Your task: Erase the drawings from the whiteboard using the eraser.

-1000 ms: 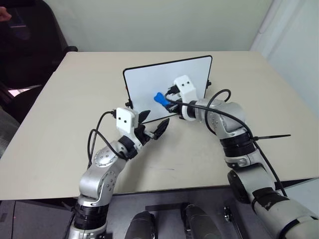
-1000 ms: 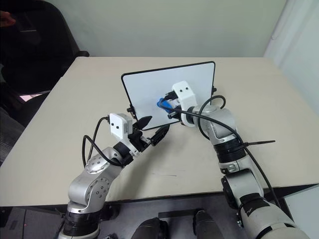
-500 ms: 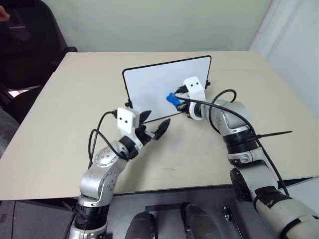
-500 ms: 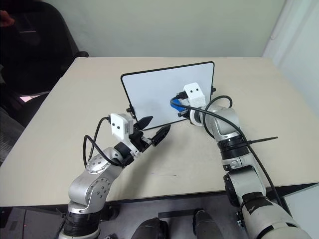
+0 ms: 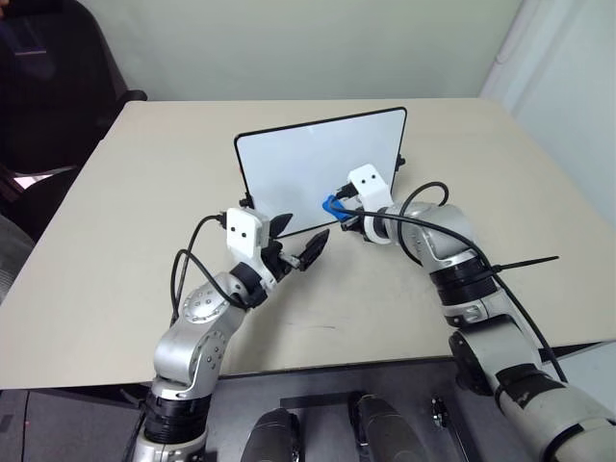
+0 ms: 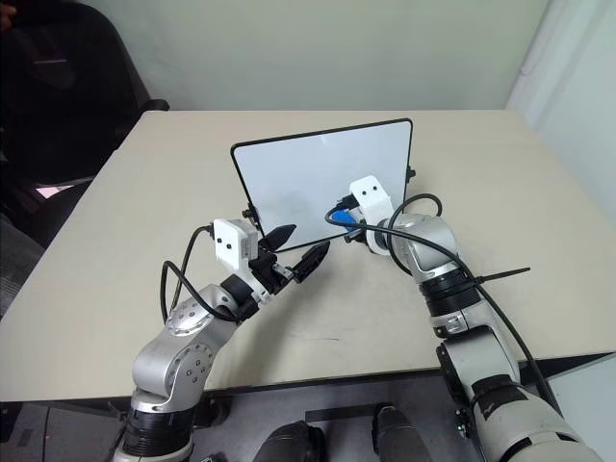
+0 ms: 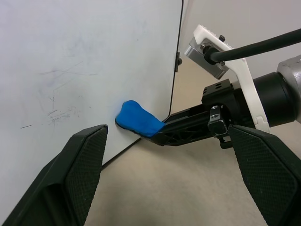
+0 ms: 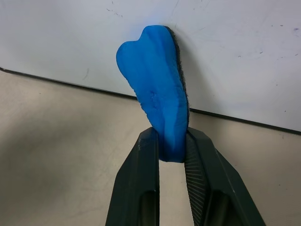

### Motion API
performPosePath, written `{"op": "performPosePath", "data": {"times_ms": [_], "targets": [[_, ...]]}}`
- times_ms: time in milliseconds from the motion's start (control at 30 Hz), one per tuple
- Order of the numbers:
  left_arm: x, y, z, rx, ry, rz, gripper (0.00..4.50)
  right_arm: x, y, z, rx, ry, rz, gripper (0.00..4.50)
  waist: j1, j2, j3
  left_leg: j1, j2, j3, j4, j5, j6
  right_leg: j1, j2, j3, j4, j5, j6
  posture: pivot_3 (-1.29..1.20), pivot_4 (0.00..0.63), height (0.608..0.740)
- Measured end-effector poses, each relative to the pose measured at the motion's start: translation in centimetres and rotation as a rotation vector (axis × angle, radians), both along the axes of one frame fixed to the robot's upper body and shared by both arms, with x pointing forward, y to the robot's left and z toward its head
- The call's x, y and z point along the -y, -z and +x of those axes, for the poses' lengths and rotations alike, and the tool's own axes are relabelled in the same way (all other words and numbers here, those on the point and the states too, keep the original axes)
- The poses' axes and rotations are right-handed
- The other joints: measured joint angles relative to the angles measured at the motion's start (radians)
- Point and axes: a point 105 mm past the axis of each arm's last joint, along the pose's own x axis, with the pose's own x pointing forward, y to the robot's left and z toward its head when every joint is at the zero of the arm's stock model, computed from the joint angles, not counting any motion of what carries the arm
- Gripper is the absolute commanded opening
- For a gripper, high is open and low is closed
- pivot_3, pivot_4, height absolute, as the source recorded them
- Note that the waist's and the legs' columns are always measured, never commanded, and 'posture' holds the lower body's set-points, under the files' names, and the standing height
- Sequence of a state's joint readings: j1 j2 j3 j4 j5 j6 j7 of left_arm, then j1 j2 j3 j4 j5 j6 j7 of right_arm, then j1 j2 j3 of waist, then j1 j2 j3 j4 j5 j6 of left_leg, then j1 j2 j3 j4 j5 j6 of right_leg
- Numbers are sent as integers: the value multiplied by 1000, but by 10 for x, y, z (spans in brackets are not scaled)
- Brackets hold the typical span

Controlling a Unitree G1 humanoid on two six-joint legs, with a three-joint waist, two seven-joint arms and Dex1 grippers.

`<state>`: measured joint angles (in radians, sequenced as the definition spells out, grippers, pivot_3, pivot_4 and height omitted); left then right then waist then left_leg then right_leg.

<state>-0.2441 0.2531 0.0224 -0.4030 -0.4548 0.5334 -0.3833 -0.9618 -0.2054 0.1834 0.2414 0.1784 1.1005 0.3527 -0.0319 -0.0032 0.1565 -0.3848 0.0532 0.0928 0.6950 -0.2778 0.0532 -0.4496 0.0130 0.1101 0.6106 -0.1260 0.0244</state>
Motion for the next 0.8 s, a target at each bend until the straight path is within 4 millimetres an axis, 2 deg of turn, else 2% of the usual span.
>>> {"op": "performPosePath", "data": {"times_ms": [200, 433, 600, 700, 800], "targets": [[0, 0, 0, 0, 1, 0, 4500, 12, -7, 9, 16, 70, -2, 646, -1, 0, 0, 0, 0, 0, 0, 0, 0, 0, 0, 0, 0, 0, 0, 0, 150, 740], [-1, 2, -1, -4, 0, 1, 4500, 50, -16, 16, 40, 197, 10, 646, 4, 0, 0, 0, 0, 0, 1, 0, 0, 1, 0, 0, 0, 0, 0, 0, 150, 740], [-1, 1, -3, -1, 2, 2, 4500, 74, -27, -3, 35, 240, 84, 646, 4, 0, 0, 0, 0, 0, 0, 0, 0, 1, 0, 0, 0, -1, 1, 0, 150, 740], [0, 1, -3, 1, 4, 4, 4500, 82, -26, -27, -69, 250, 189, 646, 4, 0, 0, 0, 0, 1, -1, 0, 0, 4, 1, 0, 0, -1, 2, 0, 150, 740], [1, 1, -5, 4, 8, 7, 4500, 94, -19, -44, -111, 274, 221, 646, 4, 0, 0, 1, 0, 0, -1, 0, 0, 3, 1, 0, -1, -1, 2, 0, 150, 740]]}}
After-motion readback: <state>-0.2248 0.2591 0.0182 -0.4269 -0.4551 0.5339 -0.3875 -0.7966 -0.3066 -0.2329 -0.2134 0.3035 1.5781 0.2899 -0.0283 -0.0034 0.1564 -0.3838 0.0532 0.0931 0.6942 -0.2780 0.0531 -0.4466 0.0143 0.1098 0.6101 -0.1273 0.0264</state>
